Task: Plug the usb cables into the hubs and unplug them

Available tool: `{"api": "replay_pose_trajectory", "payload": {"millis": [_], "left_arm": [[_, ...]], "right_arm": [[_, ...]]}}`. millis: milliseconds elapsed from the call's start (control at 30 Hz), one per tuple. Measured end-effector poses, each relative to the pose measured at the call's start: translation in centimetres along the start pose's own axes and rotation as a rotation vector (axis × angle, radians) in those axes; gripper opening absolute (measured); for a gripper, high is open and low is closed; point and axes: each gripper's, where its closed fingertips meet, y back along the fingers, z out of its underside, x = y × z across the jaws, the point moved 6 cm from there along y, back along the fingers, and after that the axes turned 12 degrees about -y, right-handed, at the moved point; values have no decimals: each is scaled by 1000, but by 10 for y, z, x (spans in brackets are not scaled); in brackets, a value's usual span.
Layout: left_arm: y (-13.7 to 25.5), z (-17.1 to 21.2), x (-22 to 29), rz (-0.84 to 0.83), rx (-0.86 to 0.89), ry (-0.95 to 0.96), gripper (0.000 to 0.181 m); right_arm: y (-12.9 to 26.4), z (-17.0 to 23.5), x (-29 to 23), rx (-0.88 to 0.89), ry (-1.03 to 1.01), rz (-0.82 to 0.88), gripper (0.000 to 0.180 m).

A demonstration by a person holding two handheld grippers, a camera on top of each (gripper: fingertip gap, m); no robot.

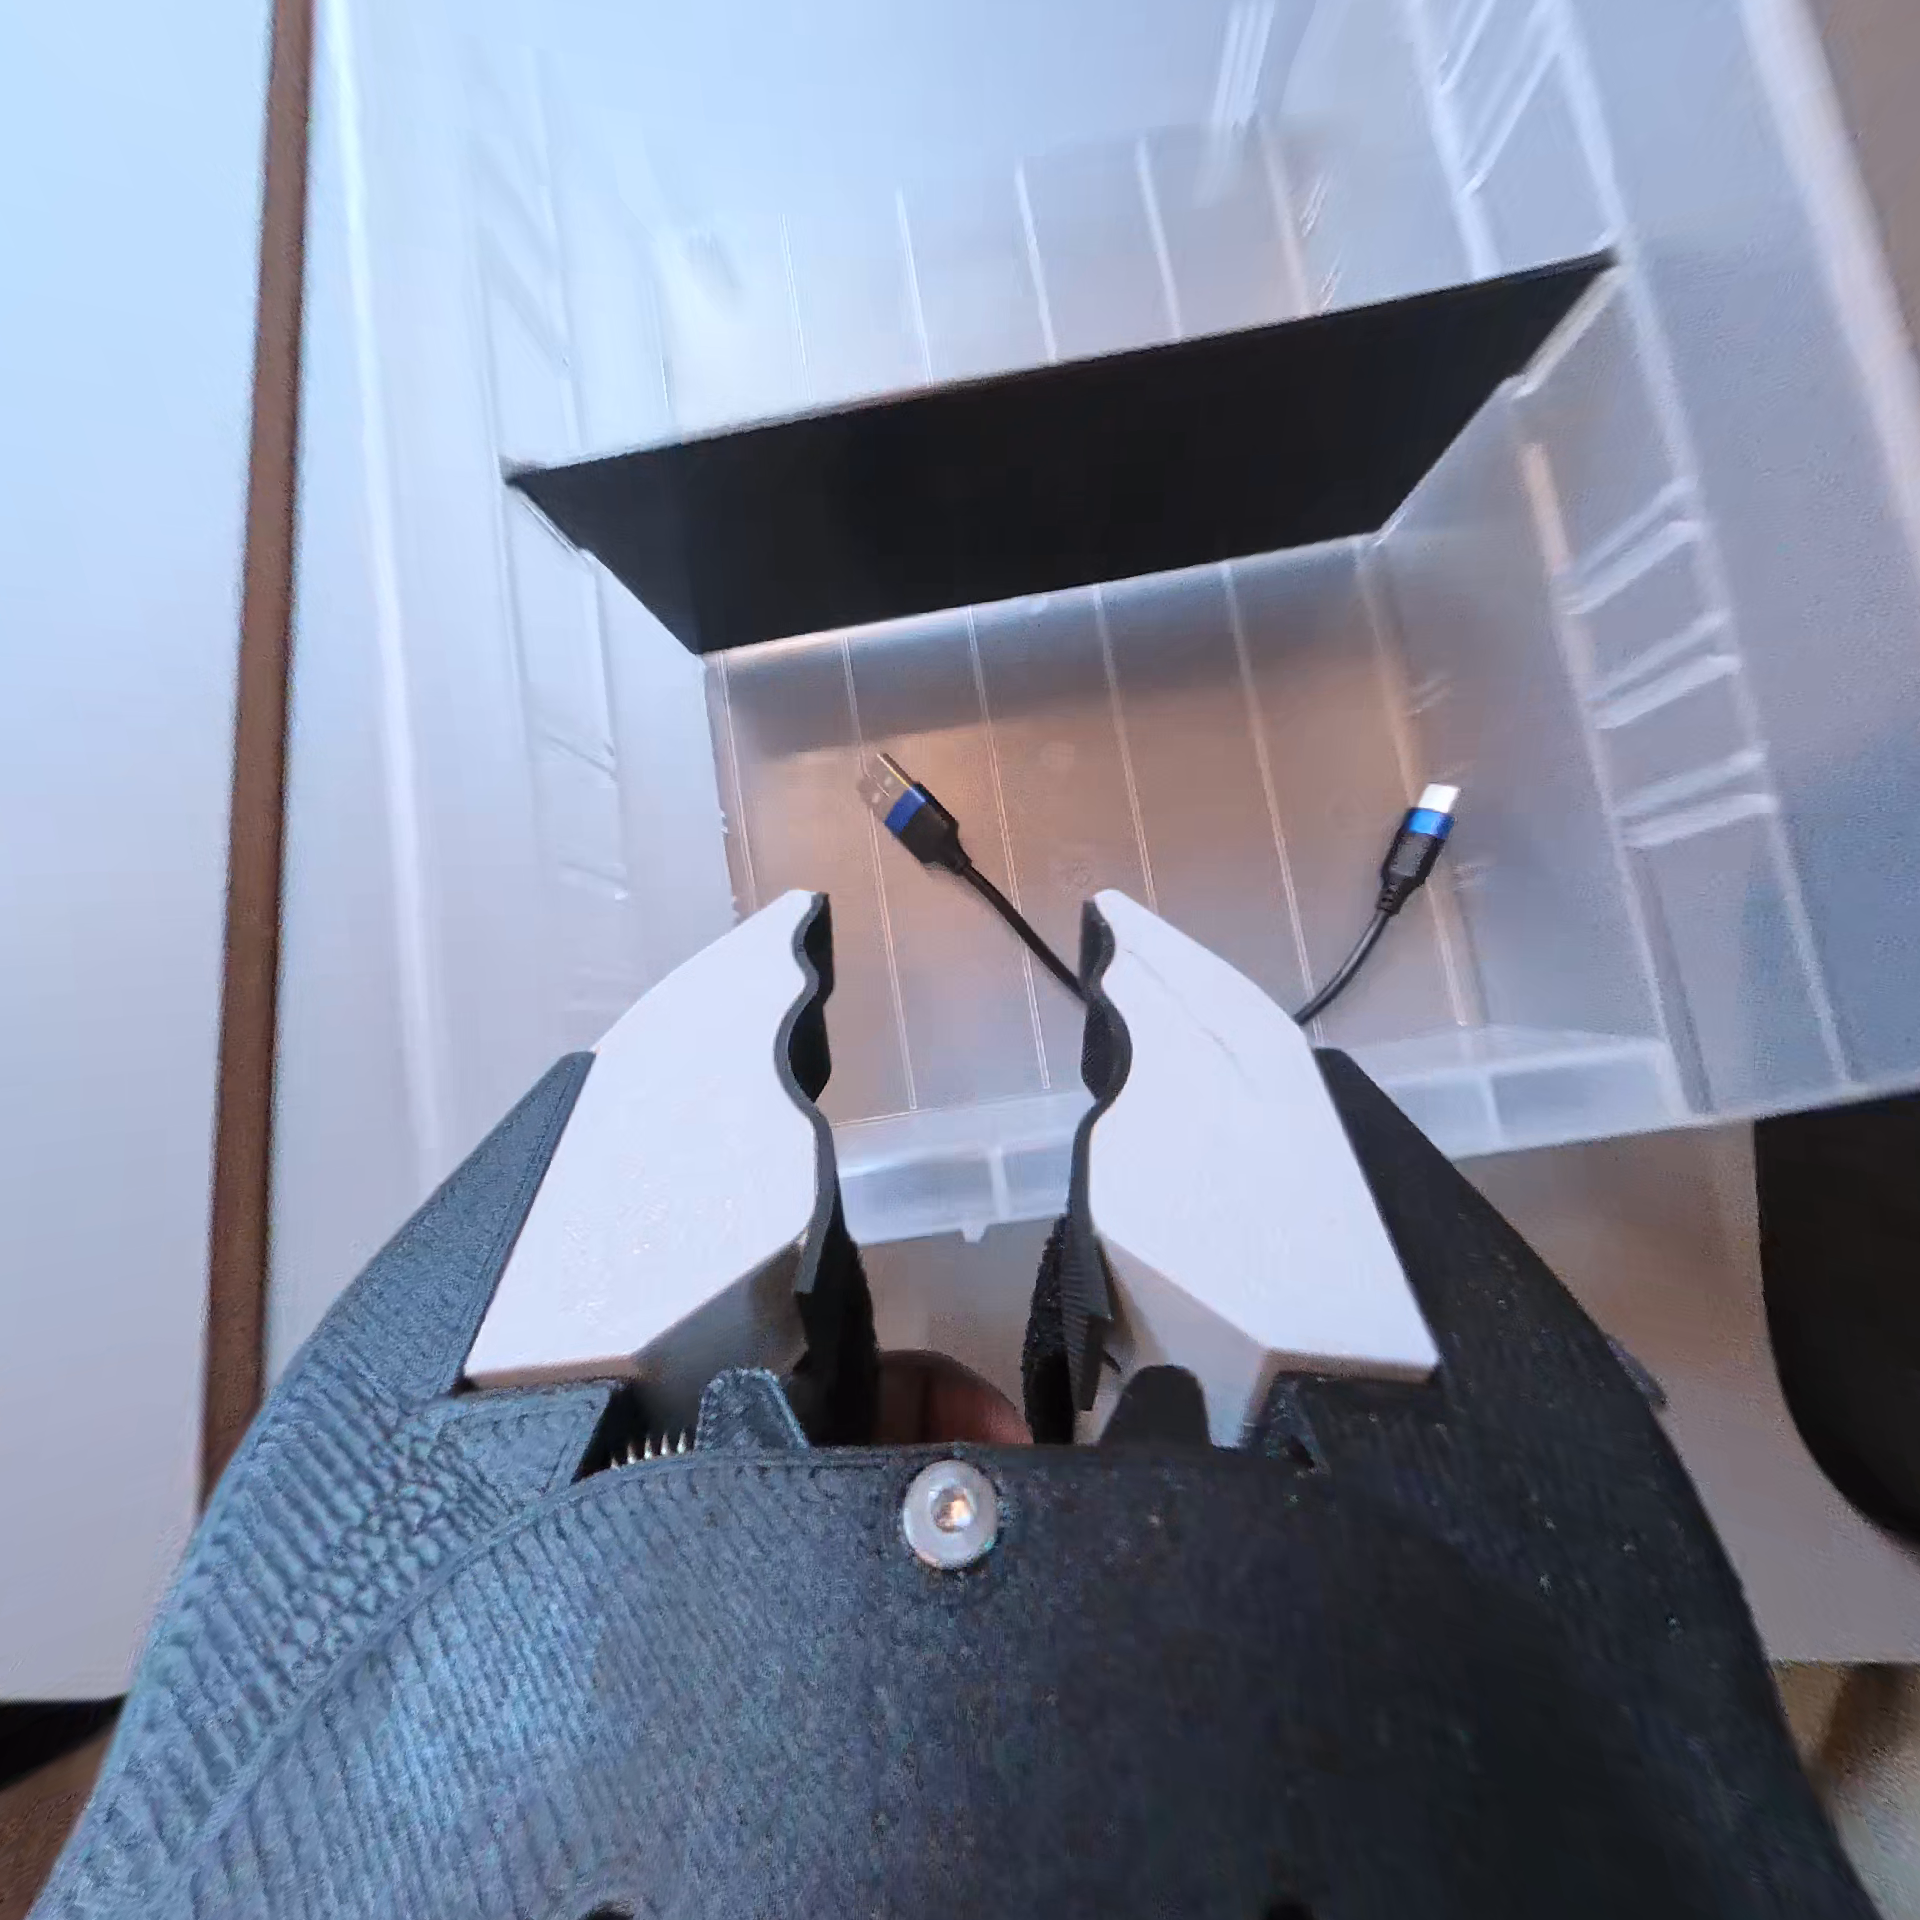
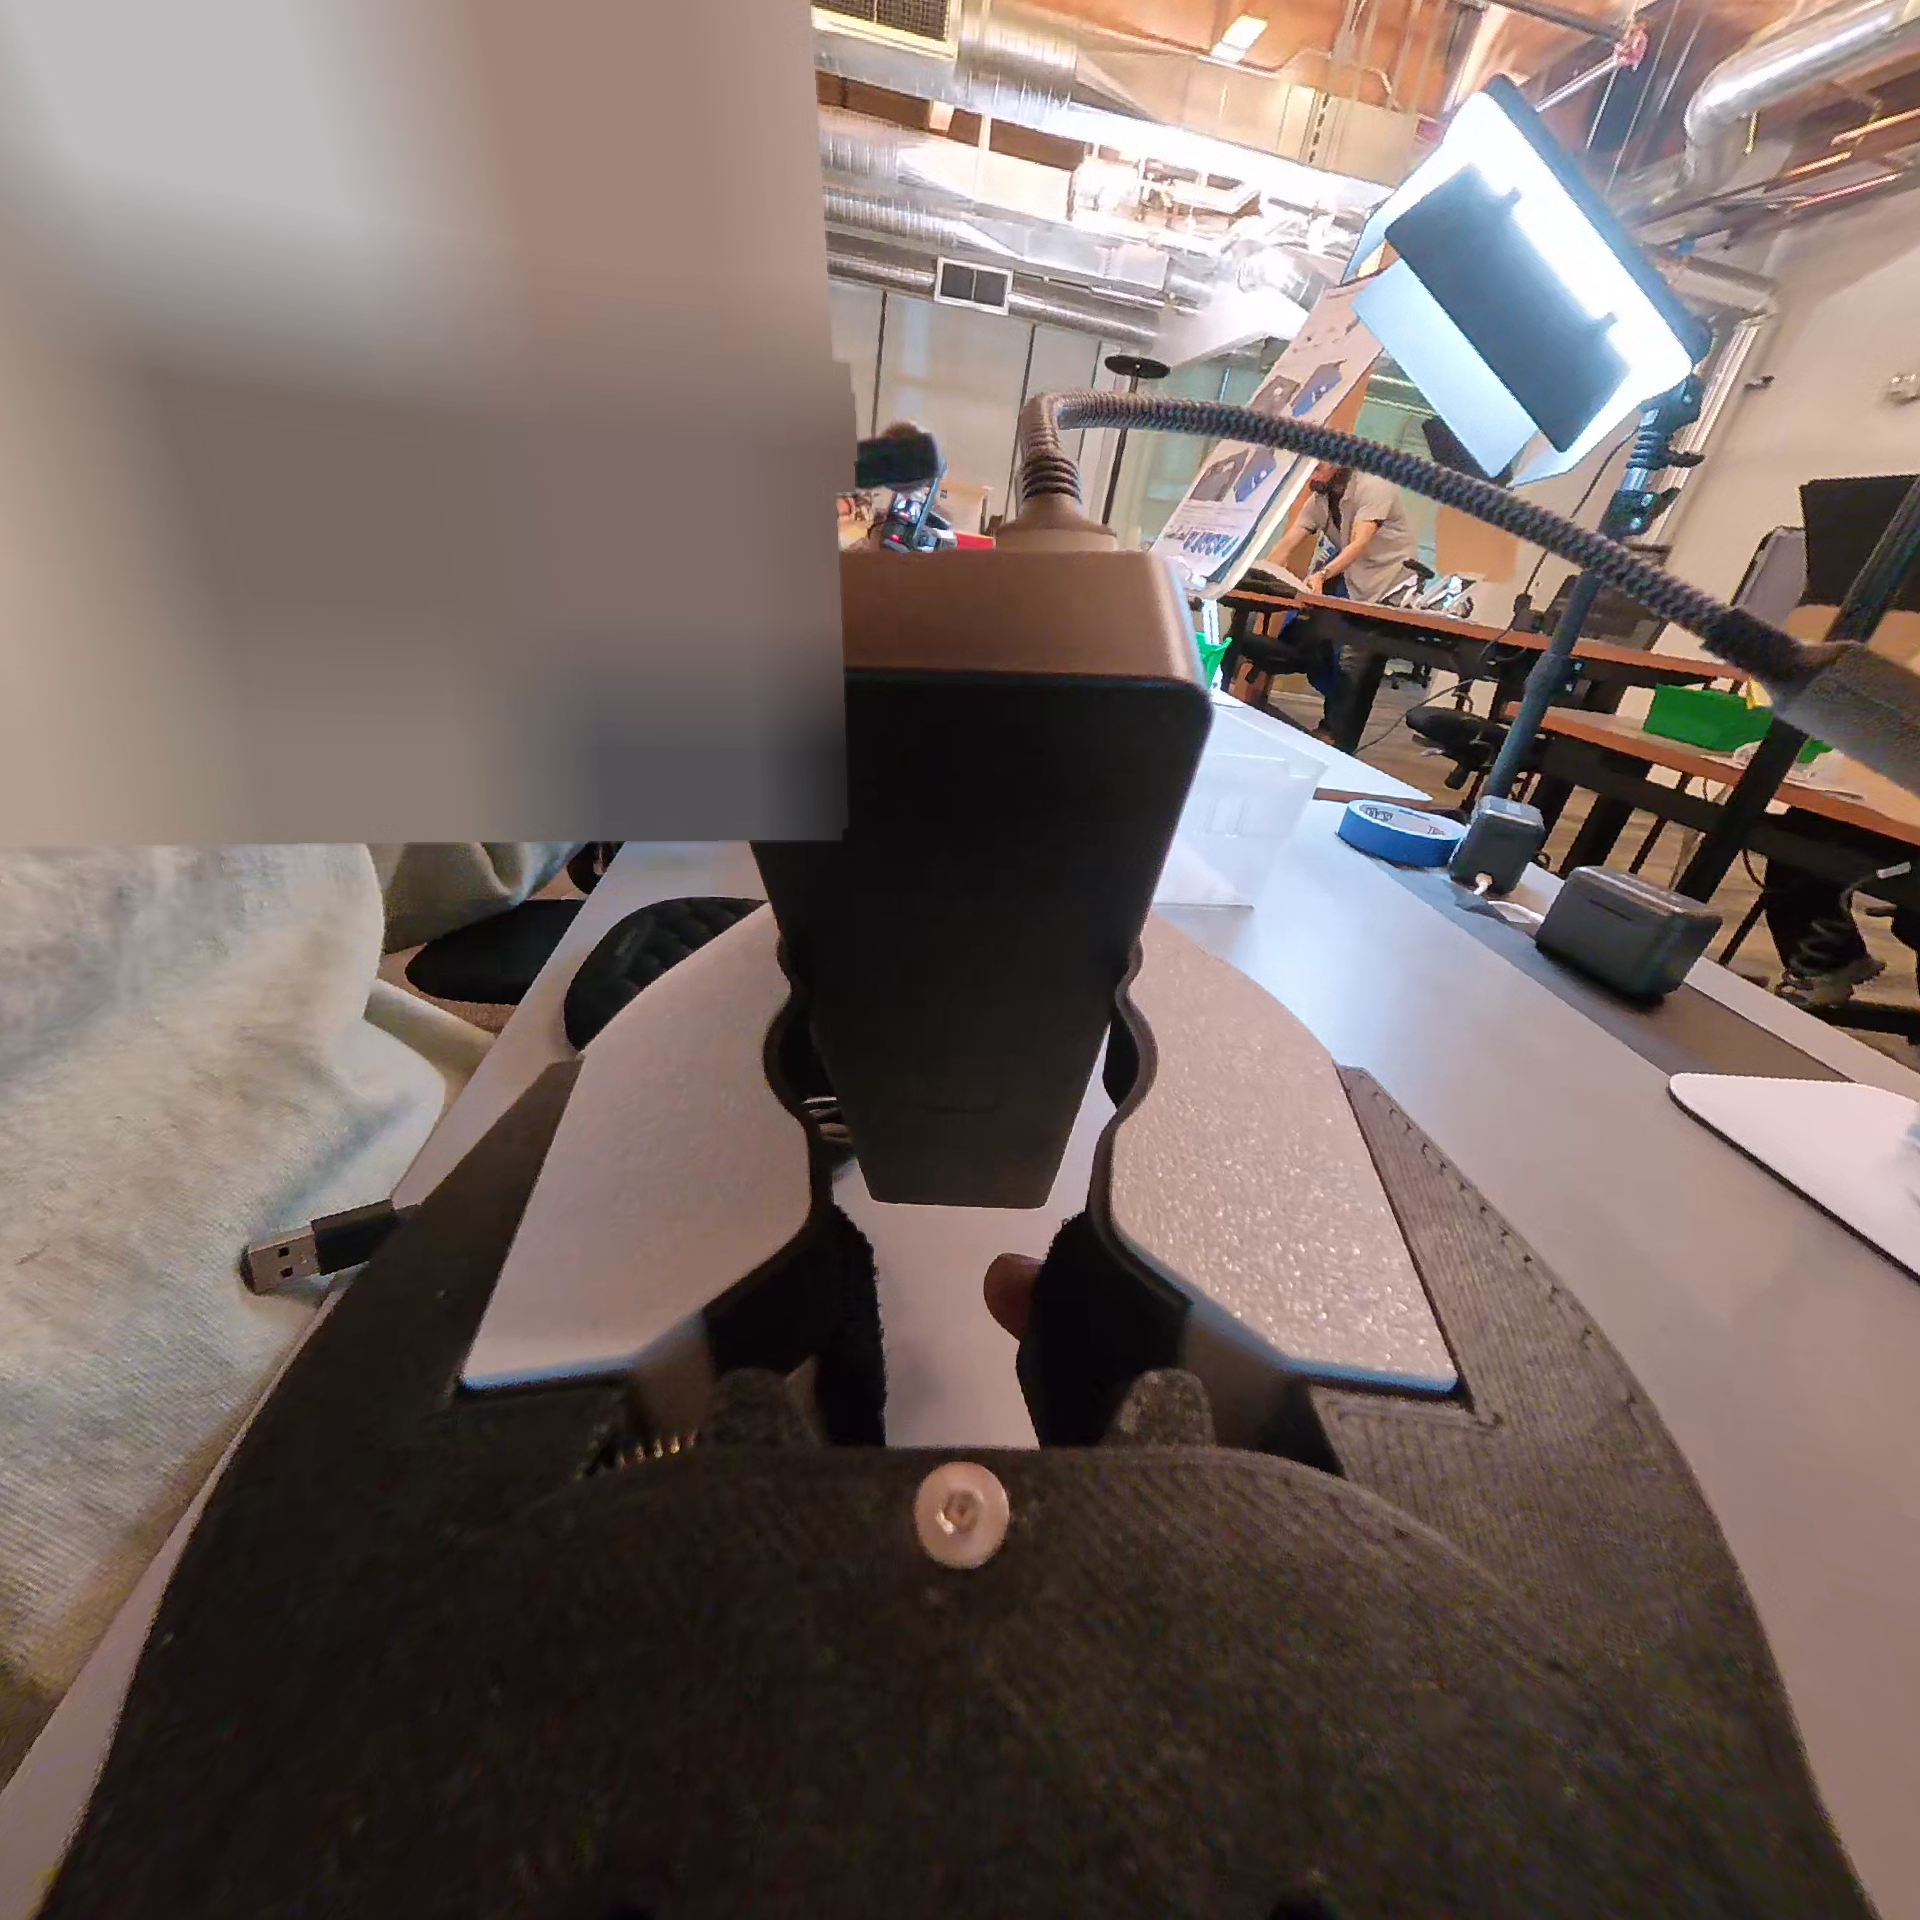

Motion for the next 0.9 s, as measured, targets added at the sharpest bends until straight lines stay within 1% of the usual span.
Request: {"api": "replay_pose_trajectory", "payload": {"millis": [100,167,233,367,433,567,600,667,733,833,900], "left_arm": [[-21,1,-5,5,-139,39,46],[-34,-1,-3,42,-206,53,45],[-44,-1,-6,26,-266,62,43],[-61,1,-4,11,-339,66,36],[-65,0,-4,-22,-328,56,18],[-66,-2,-1,-66,-310,-56,13],[-64,-3,0,-83,-272,-79,10],[-52,-12,1,-138,-99,-119,9],[-28,-29,4,-209,134,-195,8],[21,-58,15,-344,553,-379,8],[52,-70,27,-448,760,-480,8]], "right_arm": [[1,0,-1,7,3,3,54],[1,-1,-2,11,7,4,54],[1,-1,-2,10,10,7,54],[1,-1,-2,6,13,12,54],[1,-1,-2,6,14,13,54],[2,-2,-3,3,28,19,54],[3,-2,-4,4,31,21,54],[4,-2,-3,9,31,26,54],[4,-2,-2,13,24,29,54],[4,-3,-2,21,26,28,54],[4,-4,-2,29,32,27,54]]}}
